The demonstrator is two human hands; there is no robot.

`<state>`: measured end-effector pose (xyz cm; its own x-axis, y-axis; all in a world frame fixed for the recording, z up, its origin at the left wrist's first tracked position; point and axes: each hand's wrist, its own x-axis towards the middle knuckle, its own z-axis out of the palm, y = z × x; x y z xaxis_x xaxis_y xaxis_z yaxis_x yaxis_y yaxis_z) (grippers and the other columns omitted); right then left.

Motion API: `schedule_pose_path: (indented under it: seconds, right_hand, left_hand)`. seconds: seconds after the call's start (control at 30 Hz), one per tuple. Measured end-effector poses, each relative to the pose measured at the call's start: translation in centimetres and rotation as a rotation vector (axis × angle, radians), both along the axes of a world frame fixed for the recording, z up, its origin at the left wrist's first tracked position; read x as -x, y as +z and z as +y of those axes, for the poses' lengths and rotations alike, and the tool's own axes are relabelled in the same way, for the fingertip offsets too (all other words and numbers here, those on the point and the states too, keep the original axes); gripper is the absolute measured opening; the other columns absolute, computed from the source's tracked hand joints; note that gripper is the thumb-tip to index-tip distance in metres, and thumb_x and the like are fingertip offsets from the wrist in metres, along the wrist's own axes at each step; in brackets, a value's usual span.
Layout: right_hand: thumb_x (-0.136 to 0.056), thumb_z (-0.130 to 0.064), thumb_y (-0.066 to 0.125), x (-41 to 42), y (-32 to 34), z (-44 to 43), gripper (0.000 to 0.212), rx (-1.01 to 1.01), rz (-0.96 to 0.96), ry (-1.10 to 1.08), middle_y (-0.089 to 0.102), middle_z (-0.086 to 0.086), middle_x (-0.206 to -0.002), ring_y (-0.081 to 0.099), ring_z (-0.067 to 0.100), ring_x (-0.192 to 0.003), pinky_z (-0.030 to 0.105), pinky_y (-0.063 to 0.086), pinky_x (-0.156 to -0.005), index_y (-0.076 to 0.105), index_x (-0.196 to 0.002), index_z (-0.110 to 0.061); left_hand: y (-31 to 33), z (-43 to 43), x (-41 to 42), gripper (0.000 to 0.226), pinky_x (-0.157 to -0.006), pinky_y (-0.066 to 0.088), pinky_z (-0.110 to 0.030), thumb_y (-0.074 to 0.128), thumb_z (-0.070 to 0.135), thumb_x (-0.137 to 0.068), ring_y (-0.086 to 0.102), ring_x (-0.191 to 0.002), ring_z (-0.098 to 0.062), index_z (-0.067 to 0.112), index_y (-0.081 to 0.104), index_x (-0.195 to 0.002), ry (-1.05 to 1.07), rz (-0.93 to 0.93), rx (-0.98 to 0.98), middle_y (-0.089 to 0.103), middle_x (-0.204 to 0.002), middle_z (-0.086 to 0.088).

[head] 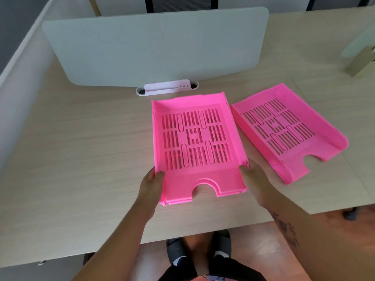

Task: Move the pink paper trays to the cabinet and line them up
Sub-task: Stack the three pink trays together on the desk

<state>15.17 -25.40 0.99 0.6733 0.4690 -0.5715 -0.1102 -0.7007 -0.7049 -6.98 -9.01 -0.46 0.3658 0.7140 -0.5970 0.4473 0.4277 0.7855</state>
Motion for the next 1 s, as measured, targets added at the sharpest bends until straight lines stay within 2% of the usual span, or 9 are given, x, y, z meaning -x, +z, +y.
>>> schedule_pose_path:
  seconds: [0.1, 0.2, 0.33, 0.4, 0.53, 0.63, 0.73, 0.87, 1.0]
  right_hand:
    - [-0.102, -0.008, 0.038, 0.3, 0.1, 0.5, 0.024, 0.007, -0.012, -0.056, 0.065, 0.020, -0.099, 0.066, 0.029, -0.084, 0.041, 0.059, -0.070, 0.054, -0.119, -0.005]
    - [-0.101, -0.007, 0.038, 0.1, 0.0, 0.5, 0.022, -0.012, -0.020, -0.052, 0.066, 0.022, -0.105, 0.062, 0.025, -0.080, 0.046, 0.058, -0.077, 0.053, -0.115, -0.016]
    - [-0.100, -0.016, 0.044, -0.5, 0.4, 0.0, 0.025, -0.042, -0.011, 0.026, 0.068, 0.020, -0.108, 0.069, 0.030, -0.089, 0.047, 0.062, -0.077, 0.057, -0.122, -0.012]
    - [-0.100, -0.027, 0.049, -1.8, 1.2, -0.4, 0.035, -0.083, -0.041, 0.073, 0.069, 0.015, -0.113, 0.070, 0.030, -0.094, 0.046, 0.062, -0.080, 0.057, -0.129, -0.009]
    - [-0.099, -0.032, 0.055, -7.1, 3.0, -1.5, 0.053, -0.162, -0.137, 0.040, 0.053, 0.007, -0.148, 0.054, 0.026, -0.132, 0.039, 0.043, -0.109, 0.048, -0.147, -0.010]
    - [-0.097, -0.029, 0.056, -12.3, 3.6, -3.2, 0.050, -0.210, -0.231, 0.039, 0.056, 0.006, -0.145, 0.059, 0.023, -0.121, 0.034, 0.046, -0.100, 0.053, -0.143, -0.010]
    - [-0.098, -0.025, 0.054, -17.8, 3.7, -5.7, 0.044, -0.170, -0.311, 0.068, 0.060, 0.001, -0.135, 0.059, 0.020, -0.110, 0.035, 0.050, -0.091, 0.055, -0.140, -0.011]
    - [-0.098, -0.017, 0.053, -24.7, 2.6, -9.0, 0.036, -0.107, -0.470, 0.035, 0.065, 0.009, -0.130, 0.056, 0.014, -0.069, 0.020, 0.041, -0.055, 0.059, -0.132, -0.005]
    - [-0.096, -0.014, 0.054, -28.6, 0.9, -11.6, 0.034, -0.023, -0.600, 0.045, 0.065, 0.017, -0.127, 0.059, 0.024, -0.097, 0.030, 0.047, -0.083, 0.063, -0.127, -0.002]
  left_hand:
    - [0.0, 0.0, -0.2, 0.034, -0.084, 0.058, -0.062, 0.036, 0.011, -0.100, 0.065, -0.104, -0.035, 0.022, 0.058, -0.124, 0.007, 0.019, 0.006, 0.069, -0.111, -0.009]
    - [0.4, -0.2, -0.3, 0.032, -0.080, 0.059, -0.060, 0.036, 0.008, -0.101, 0.065, -0.097, -0.031, 0.024, 0.056, -0.121, 0.015, 0.032, 0.001, 0.068, -0.106, -0.005]
    - [1.7, 0.3, -0.6, 0.028, -0.076, 0.057, -0.044, 0.045, 0.010, -0.100, 0.067, -0.095, -0.025, 0.018, 0.061, -0.121, 0.037, 0.065, -0.045, 0.071, -0.111, -0.005]
    - [3.1, 0.7, -1.7, 0.028, -0.074, 0.055, -0.037, 0.050, 0.019, -0.100, 0.069, -0.097, -0.023, 0.017, 0.063, -0.125, 0.046, 0.093, -0.175, 0.072, -0.113, 0.000]
    - [6.5, -0.3, -6.4, 0.042, -0.076, 0.050, -0.024, 0.054, 0.024, -0.099, 0.063, -0.090, -0.007, 0.012, 0.053, -0.140, 0.122, 0.112, -0.530, 0.058, -0.122, 0.007]
    - [7.2, -2.5, -11.4, 0.054, -0.099, 0.051, -0.043, 0.061, 0.036, -0.092, 0.058, -0.119, -0.026, 0.011, 0.054, -0.140, 0.147, 0.129, -0.764, 0.061, -0.132, -0.006]
    - [7.0, -6.4, -17.0, 0.052, -0.099, 0.049, -0.040, 0.063, 0.034, -0.092, 0.057, -0.122, -0.023, 0.013, 0.054, -0.139, 0.083, 0.067, -0.744, 0.061, -0.136, -0.004]
    - [6.0, -12.3, -23.6, 0.041, -0.085, 0.053, -0.022, 0.064, 0.011, -0.093, 0.065, -0.106, -0.019, 0.010, 0.058, -0.133, -0.025, -0.029, -0.639, 0.066, -0.119, 0.000]
    - [3.0, -16.8, -27.7, 0.042, -0.071, 0.059, -0.019, 0.066, 0.022, -0.093, 0.067, -0.089, -0.006, 0.018, 0.056, -0.134, -0.122, 0.019, -0.482, 0.067, -0.111, 0.008]
